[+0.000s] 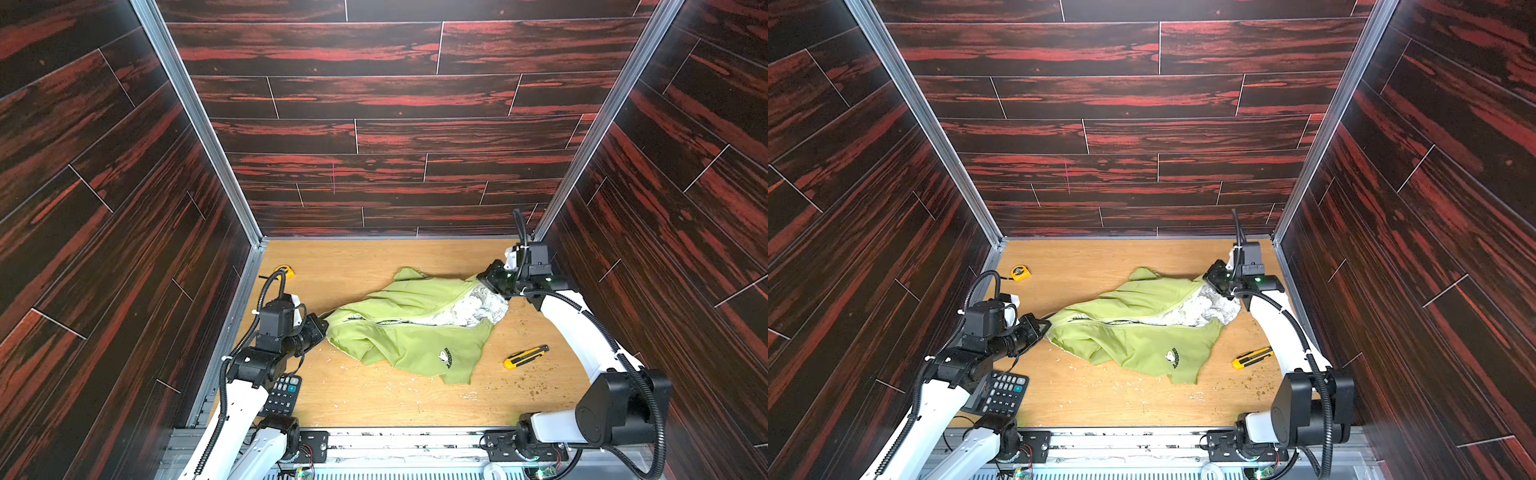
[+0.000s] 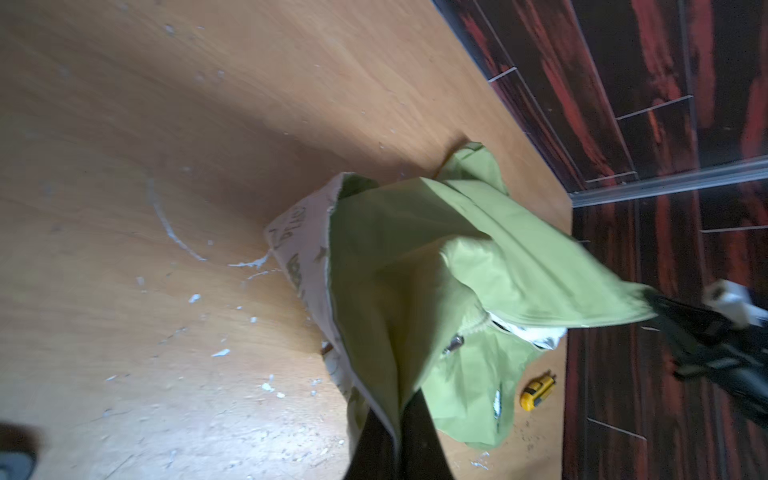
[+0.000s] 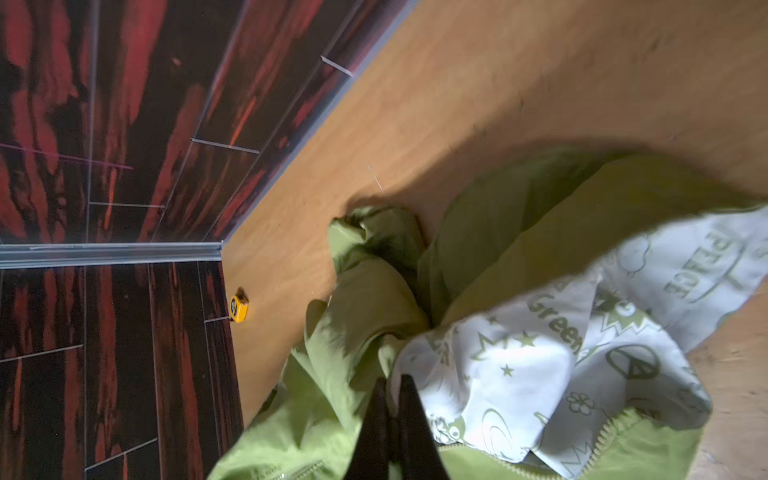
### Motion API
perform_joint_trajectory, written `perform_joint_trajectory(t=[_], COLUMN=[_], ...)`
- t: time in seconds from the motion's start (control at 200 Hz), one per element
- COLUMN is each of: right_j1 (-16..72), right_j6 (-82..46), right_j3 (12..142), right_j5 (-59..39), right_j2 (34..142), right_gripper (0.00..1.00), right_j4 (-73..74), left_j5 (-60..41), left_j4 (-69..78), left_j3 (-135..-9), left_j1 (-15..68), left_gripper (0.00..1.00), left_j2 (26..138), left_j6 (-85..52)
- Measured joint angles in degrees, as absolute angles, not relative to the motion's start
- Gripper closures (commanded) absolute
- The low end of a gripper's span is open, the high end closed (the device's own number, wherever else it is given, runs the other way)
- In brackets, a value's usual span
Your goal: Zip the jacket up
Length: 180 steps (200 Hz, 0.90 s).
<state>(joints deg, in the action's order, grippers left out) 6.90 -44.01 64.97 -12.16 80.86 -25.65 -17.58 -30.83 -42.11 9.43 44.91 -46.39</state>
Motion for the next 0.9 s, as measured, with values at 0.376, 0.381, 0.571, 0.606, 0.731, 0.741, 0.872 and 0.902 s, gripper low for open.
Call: perform_joint_trajectory(t=[0.376,0.381,0.571,0.606,0.731,0.741,0.872,0.902], right_j1=[6.6,6.6,6.5,6.5,6.5,6.5,6.8,6.9], right_j6=[-44.5,-44.4,-44.9,-45.0,-45.4,-45.4,-45.7,-45.8], right_j3=[56.2,56.3,60.2,60.7,61.8,61.8,61.8,61.8], right_j5=[-9.4,-9.2,-5.4,-5.3,-5.5,-5.6,-6.6,-6.9], right_j2=[82.1,82.0,76.4,75.5,74.4,74.4,74.4,74.4], right_gripper=[0.46,0.46,0.41,0.41,0.41,0.41,0.41,0.41], right_j4=[-30.5,-30.6,-33.8,-33.9,-33.9,-33.9,-34.1,-34.2], left_j5=[-24.3,-24.3,-25.0,-25.2,-25.9,-26.0,-26.2,-26.1], left_j4=[-27.0,-27.0,-27.0,-27.0,-26.9,-26.9,-25.0,-24.4], left_j3=[-42.1,-42.1,-42.2,-42.2,-42.0,-42.0,-40.3,-39.7], left_j1=[9.4,9.4,9.4,9.4,9.4,9.4,9.5,9.6], left_gripper=[1.00,1.00,0.80,0.76,0.57,0.56,0.46,0.45], left_j2=[47.2,47.2,47.7,48.1,49.8,50.0,51.0,51.2], left_j6=[-47.4,-47.4,-47.2,-47.0,-47.2,-46.8,-47.0,-47.0])
